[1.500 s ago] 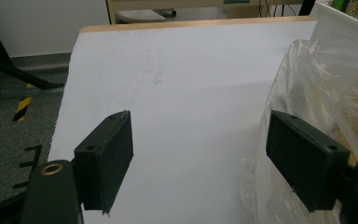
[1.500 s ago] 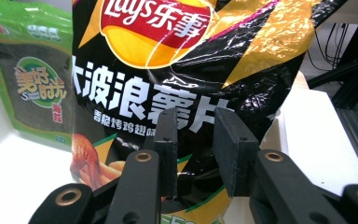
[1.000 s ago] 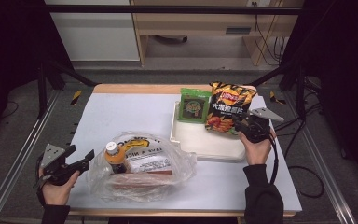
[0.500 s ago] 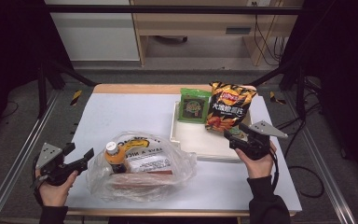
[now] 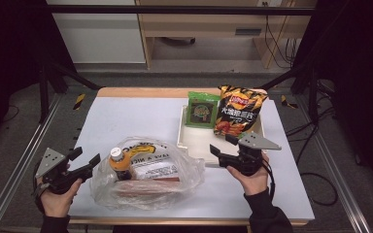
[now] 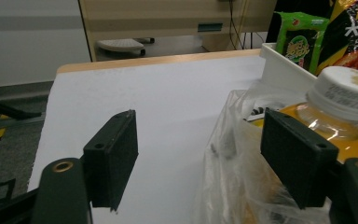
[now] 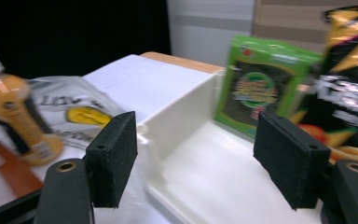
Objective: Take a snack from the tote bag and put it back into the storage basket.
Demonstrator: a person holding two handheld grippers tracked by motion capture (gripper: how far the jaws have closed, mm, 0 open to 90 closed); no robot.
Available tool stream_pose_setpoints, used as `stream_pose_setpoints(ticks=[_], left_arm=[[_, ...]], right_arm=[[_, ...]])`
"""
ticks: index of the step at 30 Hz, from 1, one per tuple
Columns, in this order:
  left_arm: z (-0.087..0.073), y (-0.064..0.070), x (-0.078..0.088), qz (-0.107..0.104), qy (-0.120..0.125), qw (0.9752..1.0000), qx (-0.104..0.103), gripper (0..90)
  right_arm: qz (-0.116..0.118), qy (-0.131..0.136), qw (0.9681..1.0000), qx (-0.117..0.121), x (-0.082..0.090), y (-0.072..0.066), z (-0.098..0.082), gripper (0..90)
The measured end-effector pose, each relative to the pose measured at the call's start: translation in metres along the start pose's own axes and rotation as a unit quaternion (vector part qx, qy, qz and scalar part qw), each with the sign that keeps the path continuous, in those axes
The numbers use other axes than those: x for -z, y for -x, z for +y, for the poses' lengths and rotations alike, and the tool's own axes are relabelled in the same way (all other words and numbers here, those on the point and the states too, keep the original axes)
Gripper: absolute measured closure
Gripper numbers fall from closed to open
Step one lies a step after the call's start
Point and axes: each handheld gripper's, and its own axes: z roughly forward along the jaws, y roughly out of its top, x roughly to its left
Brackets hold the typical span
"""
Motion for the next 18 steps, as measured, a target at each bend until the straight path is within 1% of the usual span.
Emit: stream_pose_setpoints(ticks=[1, 2, 3, 6, 9, 10, 13, 14, 17, 18], left_arm=[[0.001, 0.002, 0.0, -0.002, 0.0, 1.0, -0.001, 27.6], [0.002, 0.003, 0.001, -0.004, 0.0, 1.0, -0.006, 28.9], [0.003, 0.007, 0.001, -0.008, 0.0, 0.9999, -0.009, 29.5], [0.006, 0.012, 0.002, -0.009, 0.001, 0.9998, -0.016, 30.7], [0.009, 0.018, 0.003, -0.013, 0.002, 0.9997, -0.019, 31.6], [0.009, 0.018, 0.003, -0.013, 0.002, 0.9997, -0.019, 32.0], [0.011, 0.022, 0.004, -0.016, 0.001, 0.9996, -0.023, 32.6], [0.012, 0.024, 0.004, -0.018, 0.002, 0.9996, -0.023, 33.5], [0.014, 0.028, 0.006, -0.03, 0.001, 0.9992, -0.025, 36.4], [0.014, 0.028, 0.006, -0.03, 0.001, 0.9992, -0.025, 37.7]], right_arm=[[0.0, 0.0, 1.0, 0.0, 0.0, 0.0, 0.0, 30.8], [0.015, -0.001, 0.9999, 0.008, -0.004, -0.008, 0.0, 31.2], [0.022, -0.004, 0.9997, 0.011, -0.006, -0.013, 0.0, 31.3], [0.043, -0.01, 0.9988, 0.022, -0.013, -0.028, 0.001, 32.3], [0.063, -0.014, 0.9975, 0.028, -0.02, -0.039, 0.0, 34.1], [0.063, -0.014, 0.9975, 0.028, -0.02, -0.039, 0.0, 34.1], [0.085, -0.021, 0.9957, 0.033, -0.028, -0.051, -0.002, 36.7], [0.093, -0.028, 0.9947, 0.035, -0.033, -0.059, -0.004, 38.4], [0.105, -0.035, 0.993, 0.041, -0.04, -0.067, -0.006, 41.5], [0.105, -0.035, 0.993, 0.041, -0.04, -0.067, -0.006, 41.5]])
